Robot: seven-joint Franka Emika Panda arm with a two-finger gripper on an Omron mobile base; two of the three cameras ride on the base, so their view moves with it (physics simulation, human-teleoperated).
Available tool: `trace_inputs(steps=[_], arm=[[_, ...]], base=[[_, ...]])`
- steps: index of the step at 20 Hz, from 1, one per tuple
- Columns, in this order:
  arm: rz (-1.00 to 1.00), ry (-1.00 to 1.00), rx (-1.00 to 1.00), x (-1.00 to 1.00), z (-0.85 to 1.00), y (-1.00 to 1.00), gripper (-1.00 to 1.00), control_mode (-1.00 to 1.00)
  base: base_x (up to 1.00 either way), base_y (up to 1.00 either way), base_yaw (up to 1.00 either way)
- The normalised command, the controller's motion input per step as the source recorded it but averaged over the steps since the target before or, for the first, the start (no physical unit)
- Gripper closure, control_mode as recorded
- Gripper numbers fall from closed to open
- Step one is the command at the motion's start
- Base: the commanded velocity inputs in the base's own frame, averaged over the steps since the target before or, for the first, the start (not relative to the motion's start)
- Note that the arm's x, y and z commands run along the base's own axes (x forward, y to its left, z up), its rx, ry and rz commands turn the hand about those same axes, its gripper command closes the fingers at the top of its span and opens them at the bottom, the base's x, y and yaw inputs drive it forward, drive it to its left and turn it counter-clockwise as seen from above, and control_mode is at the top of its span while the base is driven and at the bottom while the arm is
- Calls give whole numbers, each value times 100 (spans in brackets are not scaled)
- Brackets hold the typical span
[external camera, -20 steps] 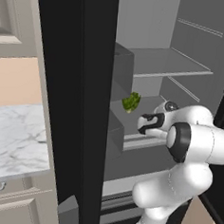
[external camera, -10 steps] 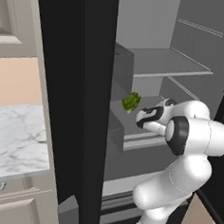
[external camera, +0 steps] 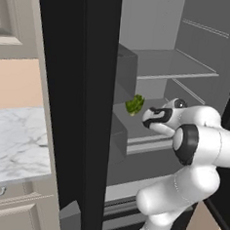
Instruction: Place the tomato in the correct fridge rack based on whether it is a fruit or vegetable. Finally, close the fridge door.
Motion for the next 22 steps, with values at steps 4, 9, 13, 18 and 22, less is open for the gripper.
trace_inputs(steps=[4,9,13,18,22], arm=[[0,0,0,0,25,2,-100,-100],[3,0,-4,-1,19,27,-100,-100],[1,0,-5,-20,26,23,-100,-100],[2,0,-1,-25,26,14,-100,-100],[6,-1,0,-33,37,24,-100,-100]], base=[[0,0,0],[0,0,0],[0,0,0],[0,0,0],[0,0,0]])
